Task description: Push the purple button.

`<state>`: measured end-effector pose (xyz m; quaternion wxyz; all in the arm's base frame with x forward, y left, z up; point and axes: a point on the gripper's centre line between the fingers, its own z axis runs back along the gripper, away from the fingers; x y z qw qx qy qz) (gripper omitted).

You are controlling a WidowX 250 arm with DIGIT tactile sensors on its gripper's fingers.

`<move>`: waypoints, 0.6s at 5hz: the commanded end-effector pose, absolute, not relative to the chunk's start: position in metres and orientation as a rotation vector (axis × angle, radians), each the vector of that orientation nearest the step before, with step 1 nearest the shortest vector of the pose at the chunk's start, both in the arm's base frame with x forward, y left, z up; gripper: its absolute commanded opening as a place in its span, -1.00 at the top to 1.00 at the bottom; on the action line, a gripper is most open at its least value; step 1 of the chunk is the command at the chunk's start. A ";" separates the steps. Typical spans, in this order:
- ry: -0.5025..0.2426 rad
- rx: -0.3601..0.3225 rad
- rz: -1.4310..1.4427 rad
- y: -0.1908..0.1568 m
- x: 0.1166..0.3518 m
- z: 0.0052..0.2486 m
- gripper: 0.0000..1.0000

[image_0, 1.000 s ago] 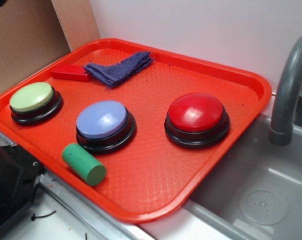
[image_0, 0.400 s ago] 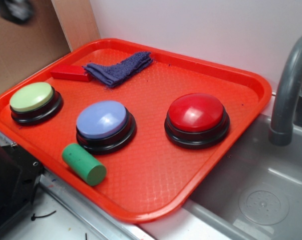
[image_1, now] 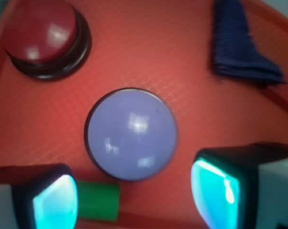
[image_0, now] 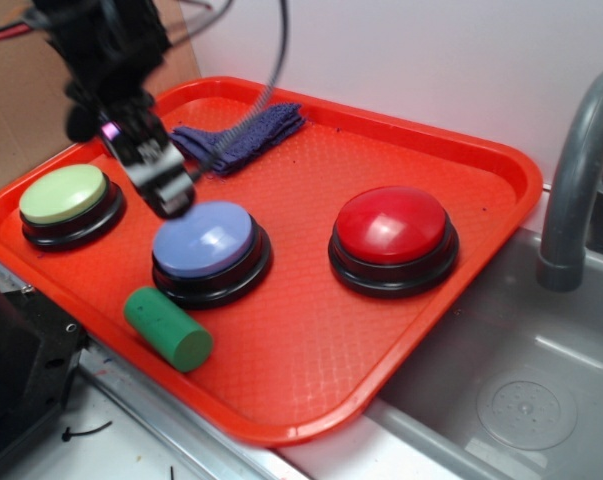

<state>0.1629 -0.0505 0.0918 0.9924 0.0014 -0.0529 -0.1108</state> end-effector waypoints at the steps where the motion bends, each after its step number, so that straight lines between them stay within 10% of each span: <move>1: -0.037 0.014 -0.237 -0.049 0.177 0.067 -1.00; 3: 0.025 0.030 -0.240 -0.044 0.181 0.045 -1.00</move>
